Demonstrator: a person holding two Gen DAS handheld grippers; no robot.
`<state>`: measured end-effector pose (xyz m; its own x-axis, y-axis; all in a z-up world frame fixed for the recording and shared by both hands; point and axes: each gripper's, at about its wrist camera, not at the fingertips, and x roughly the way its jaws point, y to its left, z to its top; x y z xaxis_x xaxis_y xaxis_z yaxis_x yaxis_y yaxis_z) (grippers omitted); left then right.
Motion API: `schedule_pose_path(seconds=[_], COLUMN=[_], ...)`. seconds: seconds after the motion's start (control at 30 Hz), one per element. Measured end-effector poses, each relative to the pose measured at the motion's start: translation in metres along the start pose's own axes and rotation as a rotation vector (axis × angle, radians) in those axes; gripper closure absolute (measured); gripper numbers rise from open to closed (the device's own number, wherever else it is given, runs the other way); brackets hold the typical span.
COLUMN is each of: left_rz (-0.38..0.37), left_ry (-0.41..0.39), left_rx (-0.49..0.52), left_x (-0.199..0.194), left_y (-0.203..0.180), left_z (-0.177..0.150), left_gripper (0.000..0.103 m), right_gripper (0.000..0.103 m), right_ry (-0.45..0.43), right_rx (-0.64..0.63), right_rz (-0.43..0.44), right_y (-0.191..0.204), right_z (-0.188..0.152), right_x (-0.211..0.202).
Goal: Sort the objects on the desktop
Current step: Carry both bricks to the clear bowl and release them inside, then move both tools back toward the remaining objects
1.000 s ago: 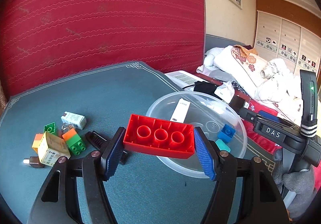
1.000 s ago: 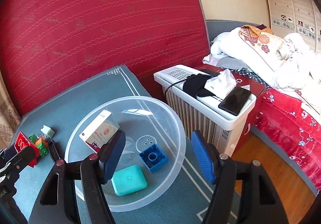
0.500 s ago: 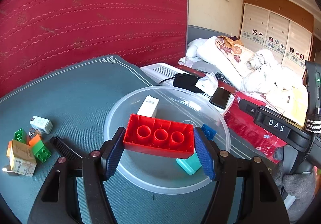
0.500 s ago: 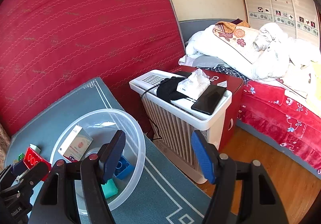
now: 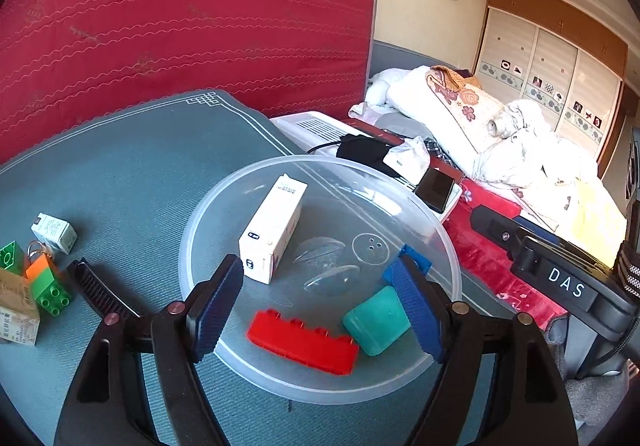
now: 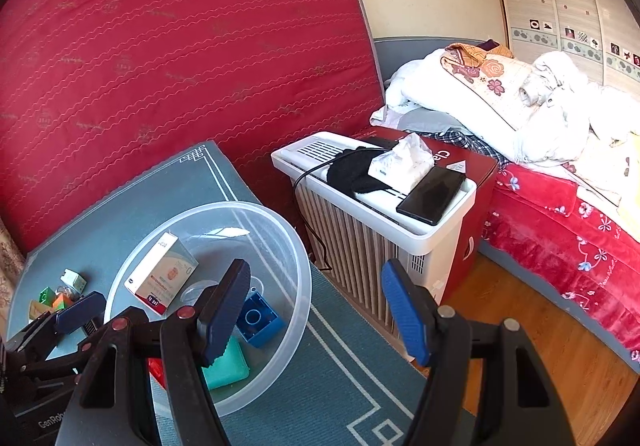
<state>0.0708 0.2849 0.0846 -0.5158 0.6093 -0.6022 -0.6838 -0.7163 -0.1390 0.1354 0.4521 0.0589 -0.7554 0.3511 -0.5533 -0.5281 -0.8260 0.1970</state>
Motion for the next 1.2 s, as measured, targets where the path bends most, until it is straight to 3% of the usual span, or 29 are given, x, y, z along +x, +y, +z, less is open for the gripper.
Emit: schedule_pose_path(seconds=[0.43,0.77,1.2], left_rz=[0.049,0.137,0.254], left_ry=[-0.023,-0.044,-0.079], left_rx=[-0.081,-0.166,-0.280], left_x=[-0.027,-0.055,-0.096], left_y=[0.040,0.089,0.166], left_z=[-0.004,-0.018,-0.037], left_gripper=[0.023,0.023,0.023], right_gripper=[0.030,0.027,0.025], right_ry=[0.020,0.039,0.102], right_rx=[-0.072,-0.222,-0.268], right_rz=[0.083,0.205,0.311], right_y=[0.032,0.085,0.144], right_z=[-0.010,-0.028,-0.049], right_x=[-0.006,-0.017,-0.020])
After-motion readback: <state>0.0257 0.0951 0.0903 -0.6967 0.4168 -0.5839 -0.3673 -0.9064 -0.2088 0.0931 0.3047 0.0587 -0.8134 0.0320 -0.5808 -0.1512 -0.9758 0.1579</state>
